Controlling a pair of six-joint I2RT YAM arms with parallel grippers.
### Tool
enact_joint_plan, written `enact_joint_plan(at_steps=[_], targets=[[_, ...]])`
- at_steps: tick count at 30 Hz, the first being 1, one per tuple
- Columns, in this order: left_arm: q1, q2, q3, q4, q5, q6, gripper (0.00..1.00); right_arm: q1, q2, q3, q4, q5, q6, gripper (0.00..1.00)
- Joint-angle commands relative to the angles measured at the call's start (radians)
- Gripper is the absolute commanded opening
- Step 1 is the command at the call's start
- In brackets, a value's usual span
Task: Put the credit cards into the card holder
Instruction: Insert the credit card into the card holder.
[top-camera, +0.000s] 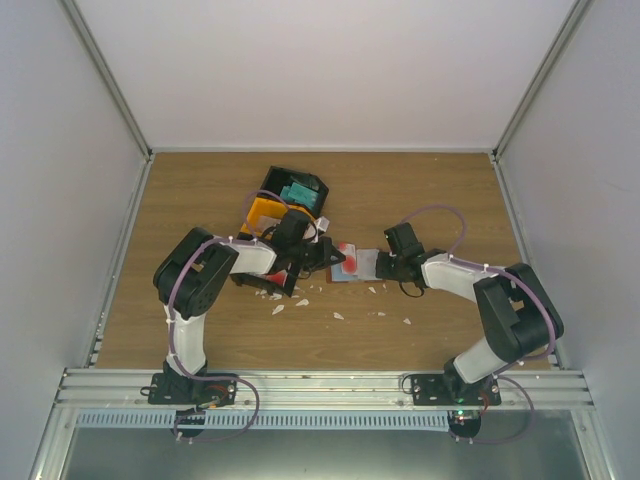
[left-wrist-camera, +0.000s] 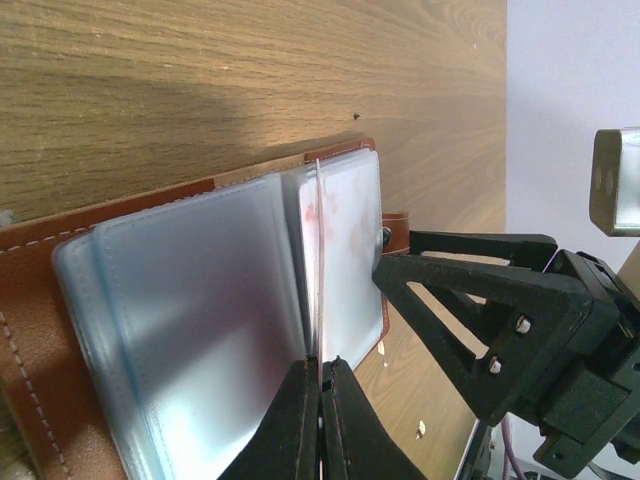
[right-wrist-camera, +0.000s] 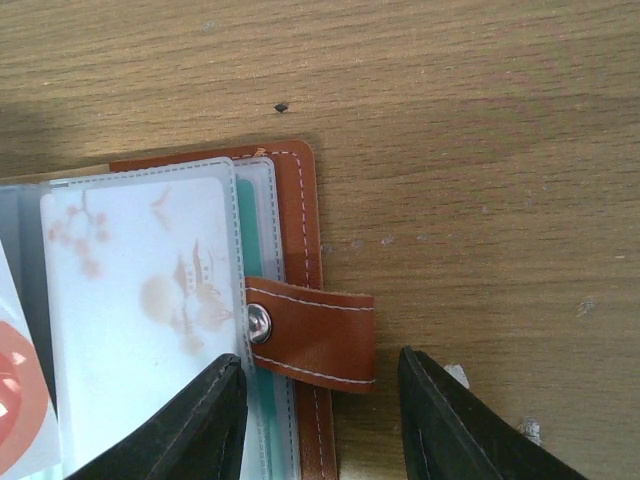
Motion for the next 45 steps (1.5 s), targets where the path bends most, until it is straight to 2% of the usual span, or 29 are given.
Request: enact_joint_plan(at_steps=[1, 9, 19, 27, 33, 45], targets=[[0.013, -0.058, -0.017, 0.058, 0.016, -0.005, 0.0, 0.007, 0.039, -0.014, -0.056, 0.01, 0.008, 0.43], [0.027, -0.071, -0.026, 0.049, 0.037, -0.006, 0.0, 0.007, 0.044, -0.017, -0.048, 0.004, 0.012, 0.42], [0.026, 0.051, 0.034, 0.074, 0.156, -0.008, 0.0, 0.007, 0.062, -0.014, -0.05, -0.005, 0.014, 0.42], [0.025, 0.057, 0.031, -0.004, 0.073, 0.006, 0.0, 0.007, 0.068, -0.009, -0.053, -0.004, 0.019, 0.42], [0.024, 0.062, -0.008, 0.016, 0.058, -0.053, 0.0, 0.007, 0.067, -0.014, -0.054, -0.002, 0.027, 0.42], [0.01, 0.07, 0.025, -0.053, 0.022, -0.077, 0.0, 0.007, 0.068, -0.023, -0.04, -0.022, 0.029, 0.41]])
